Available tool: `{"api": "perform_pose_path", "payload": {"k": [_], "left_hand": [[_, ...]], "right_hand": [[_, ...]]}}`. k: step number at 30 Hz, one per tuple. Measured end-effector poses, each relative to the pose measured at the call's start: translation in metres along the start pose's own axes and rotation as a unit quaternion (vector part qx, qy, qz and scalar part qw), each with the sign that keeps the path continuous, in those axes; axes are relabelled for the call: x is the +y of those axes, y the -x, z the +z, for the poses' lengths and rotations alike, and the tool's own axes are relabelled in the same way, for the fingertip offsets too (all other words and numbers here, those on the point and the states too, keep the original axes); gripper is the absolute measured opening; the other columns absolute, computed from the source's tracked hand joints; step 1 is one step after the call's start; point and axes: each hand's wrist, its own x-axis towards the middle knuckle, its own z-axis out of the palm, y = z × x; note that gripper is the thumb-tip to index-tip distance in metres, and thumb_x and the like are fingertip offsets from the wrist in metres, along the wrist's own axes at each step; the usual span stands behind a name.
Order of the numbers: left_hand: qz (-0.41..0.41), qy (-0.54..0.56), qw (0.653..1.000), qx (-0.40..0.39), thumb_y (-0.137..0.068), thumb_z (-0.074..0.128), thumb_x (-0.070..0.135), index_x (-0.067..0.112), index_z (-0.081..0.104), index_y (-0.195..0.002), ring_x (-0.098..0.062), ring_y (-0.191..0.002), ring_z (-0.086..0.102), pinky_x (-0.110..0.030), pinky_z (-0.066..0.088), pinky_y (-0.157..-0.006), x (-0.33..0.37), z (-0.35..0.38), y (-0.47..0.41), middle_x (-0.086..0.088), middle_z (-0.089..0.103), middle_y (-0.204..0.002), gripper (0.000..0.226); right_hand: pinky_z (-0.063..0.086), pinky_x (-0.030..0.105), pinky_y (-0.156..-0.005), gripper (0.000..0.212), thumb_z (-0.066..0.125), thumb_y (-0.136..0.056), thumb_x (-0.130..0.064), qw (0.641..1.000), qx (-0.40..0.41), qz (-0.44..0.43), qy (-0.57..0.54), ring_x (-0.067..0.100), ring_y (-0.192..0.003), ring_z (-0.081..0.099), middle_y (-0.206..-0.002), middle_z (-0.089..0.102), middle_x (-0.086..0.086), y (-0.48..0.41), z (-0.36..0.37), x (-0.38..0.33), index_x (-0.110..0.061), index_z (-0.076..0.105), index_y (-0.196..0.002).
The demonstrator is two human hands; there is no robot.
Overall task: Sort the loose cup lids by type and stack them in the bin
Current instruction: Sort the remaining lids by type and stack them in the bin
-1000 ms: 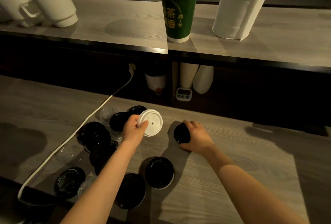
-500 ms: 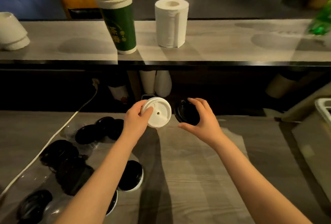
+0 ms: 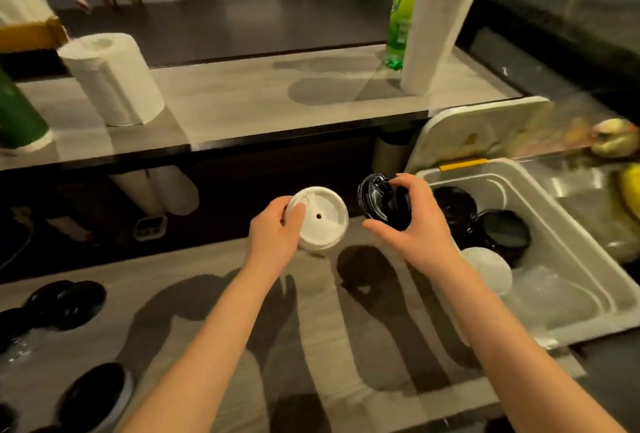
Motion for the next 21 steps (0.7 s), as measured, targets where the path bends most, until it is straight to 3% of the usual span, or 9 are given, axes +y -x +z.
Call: {"api": "perform_pose_path", "payload": {"k": [3,8,12,17,21], "left_hand": [[0.002,-0.016,1.0,-0.007,-0.097,0.046,0.027,0.012,0.059,-0.117,-0.004,-0.086,0.05,-0.006,0.035,-0.059,0.023,0.042,-0.003,0.006,0.056,-0.099,0.028],[-0.007,-0.033,0.999,-0.009,-0.098,0.044,0.028,0.012,0.059,-0.114,0.0,-0.075,0.048,-0.004,0.036,-0.056,0.054,0.107,-0.003,0.005,0.055,-0.096,0.027],[-0.024,-0.045,0.999,-0.004,-0.098,0.044,0.027,0.01,0.059,-0.113,0.002,-0.072,0.046,0.002,0.035,-0.057,0.065,0.141,0.002,0.004,0.054,-0.093,0.027],[-0.055,-0.057,0.997,0.013,-0.098,0.043,0.029,0.01,0.059,-0.111,-0.01,-0.083,0.052,-0.009,0.036,-0.054,0.07,0.154,0.006,0.002,0.056,-0.093,0.028],[-0.069,-0.069,0.995,0.022,-0.098,0.043,0.029,0.01,0.06,-0.109,-0.006,-0.077,0.048,-0.011,0.032,-0.056,0.069,0.16,0.008,0.002,0.056,-0.091,0.027]], "right_hand": [[0.03,0.019,-0.094,0.067,0.079,-0.072,-0.037,0.999,0.019,0.016,0.032,0.016,-0.117,0.043,-0.125,0.049,0.0,-0.005,-0.038,0.039,-0.012,0.046,-0.125],[0.031,0.02,-0.087,0.062,0.077,-0.074,-0.038,0.996,0.001,0.049,0.08,0.018,-0.114,0.043,-0.118,0.05,0.0,-0.024,-0.085,0.109,-0.012,0.047,-0.122],[0.044,0.034,-0.09,0.058,0.079,-0.072,-0.035,0.99,-0.057,0.062,0.109,0.021,-0.114,0.045,-0.118,0.051,0.002,-0.045,-0.095,0.151,-0.015,0.048,-0.117],[0.043,0.034,-0.084,0.053,0.075,-0.074,-0.042,0.969,-0.174,-0.014,0.173,0.021,-0.113,0.043,-0.119,0.048,0.0,-0.061,-0.074,0.169,-0.017,0.048,-0.113],[0.042,0.033,-0.081,0.053,0.075,-0.073,-0.046,0.957,-0.212,-0.036,0.193,0.021,-0.114,0.041,-0.119,0.045,-0.001,-0.065,-0.063,0.177,-0.019,0.045,-0.108]]}}
